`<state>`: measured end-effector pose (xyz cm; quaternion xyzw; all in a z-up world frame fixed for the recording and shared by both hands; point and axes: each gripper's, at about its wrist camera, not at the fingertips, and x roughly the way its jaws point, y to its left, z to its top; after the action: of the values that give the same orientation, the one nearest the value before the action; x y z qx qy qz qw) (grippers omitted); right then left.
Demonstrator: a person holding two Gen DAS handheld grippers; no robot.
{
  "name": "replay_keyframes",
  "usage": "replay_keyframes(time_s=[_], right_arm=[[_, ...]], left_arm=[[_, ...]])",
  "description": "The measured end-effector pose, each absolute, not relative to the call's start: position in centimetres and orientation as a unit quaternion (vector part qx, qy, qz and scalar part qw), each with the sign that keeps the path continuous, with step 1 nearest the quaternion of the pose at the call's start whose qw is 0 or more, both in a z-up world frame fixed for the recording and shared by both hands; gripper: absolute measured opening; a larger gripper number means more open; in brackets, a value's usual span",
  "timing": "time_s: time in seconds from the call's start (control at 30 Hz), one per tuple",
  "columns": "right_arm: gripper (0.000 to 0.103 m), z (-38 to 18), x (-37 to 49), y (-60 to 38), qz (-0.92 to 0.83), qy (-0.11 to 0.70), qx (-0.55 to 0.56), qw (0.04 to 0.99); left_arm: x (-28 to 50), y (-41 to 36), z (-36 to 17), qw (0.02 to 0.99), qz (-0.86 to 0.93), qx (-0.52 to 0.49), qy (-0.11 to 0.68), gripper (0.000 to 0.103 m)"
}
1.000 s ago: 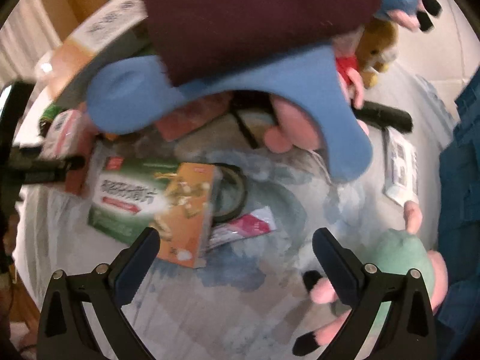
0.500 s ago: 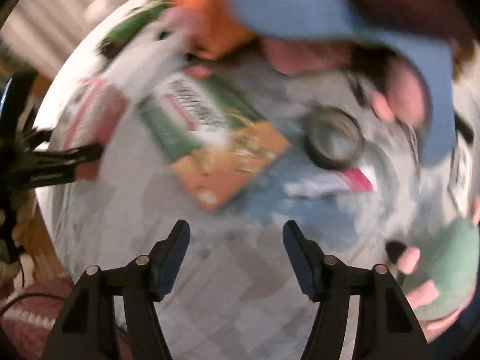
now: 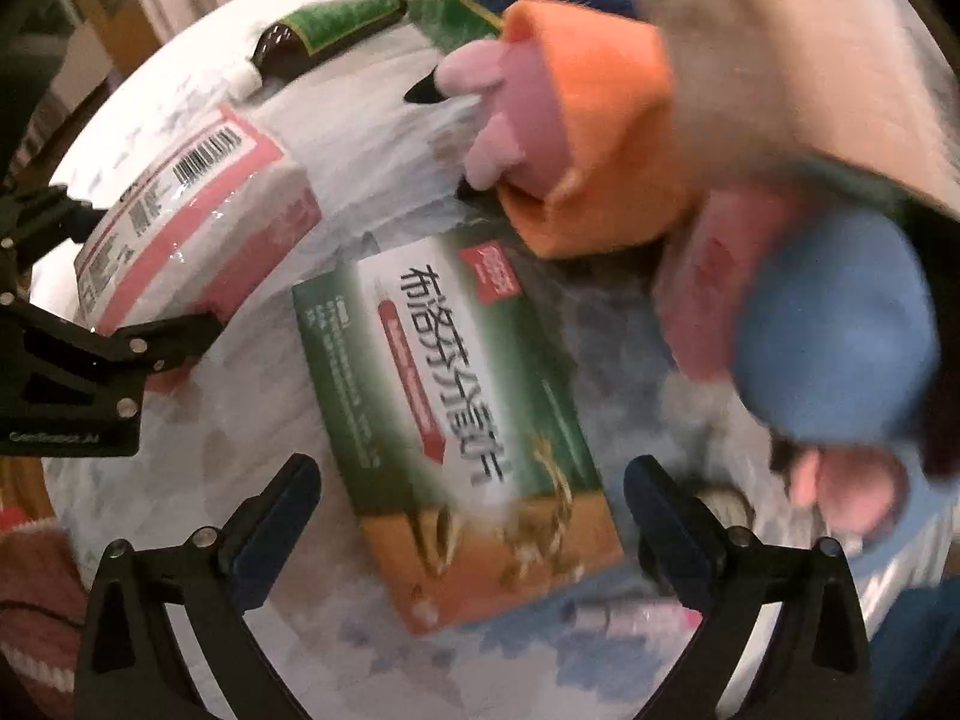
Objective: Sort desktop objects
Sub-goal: 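Grasp a pink-edged tissue pack with the left gripper while the right grasps a green ibuprofen box, then carry the tissue pack and green box over the crate and release both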
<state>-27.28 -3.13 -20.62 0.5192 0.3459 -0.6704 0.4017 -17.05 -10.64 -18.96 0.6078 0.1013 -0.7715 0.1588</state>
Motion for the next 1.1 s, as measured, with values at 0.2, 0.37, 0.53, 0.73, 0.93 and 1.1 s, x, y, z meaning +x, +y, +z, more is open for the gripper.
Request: replay_keyframes(time_s=[0.2, 0.37, 0.53, 0.73, 0.93, 1.1], right_arm=[[0.100, -22.5, -28.2, -4.9, -0.654, 0.354, 0.521, 0.419], [0.094, -21.8, -27.6, -3.7, -0.665, 0.333, 0.529, 0.408], [0.094, -18.7, -25.5, -0.3, -0.698, 0.303, 0.522, 0.386], [0.094, -13.5, -22.3, 4.2, -0.752, 0.262, 0.489, 0.355], [0.094, -7.6, -19.0, 8.2, -0.818, 0.223, 0.431, 0.309], [0.094, -3.6, -16.8, 10.9, -0.866, 0.187, 0.383, 0.262]], left_arm=[[-17.8, -10.0, -18.8, 0.159, -0.777, 0.602, 0.090, 0.087], [-17.3, -8.8, -17.7, 0.152, -0.782, 0.598, 0.087, 0.085], [-15.4, -6.2, -14.6, 0.131, -0.809, 0.569, 0.074, 0.085], [-13.2, -5.0, -10.0, 0.100, -0.849, 0.517, 0.043, 0.085], [-13.2, -3.1, -6.0, 0.065, -0.884, 0.464, 0.012, 0.085], [-12.6, -0.1, -2.6, 0.030, -0.908, 0.418, -0.013, 0.085]])
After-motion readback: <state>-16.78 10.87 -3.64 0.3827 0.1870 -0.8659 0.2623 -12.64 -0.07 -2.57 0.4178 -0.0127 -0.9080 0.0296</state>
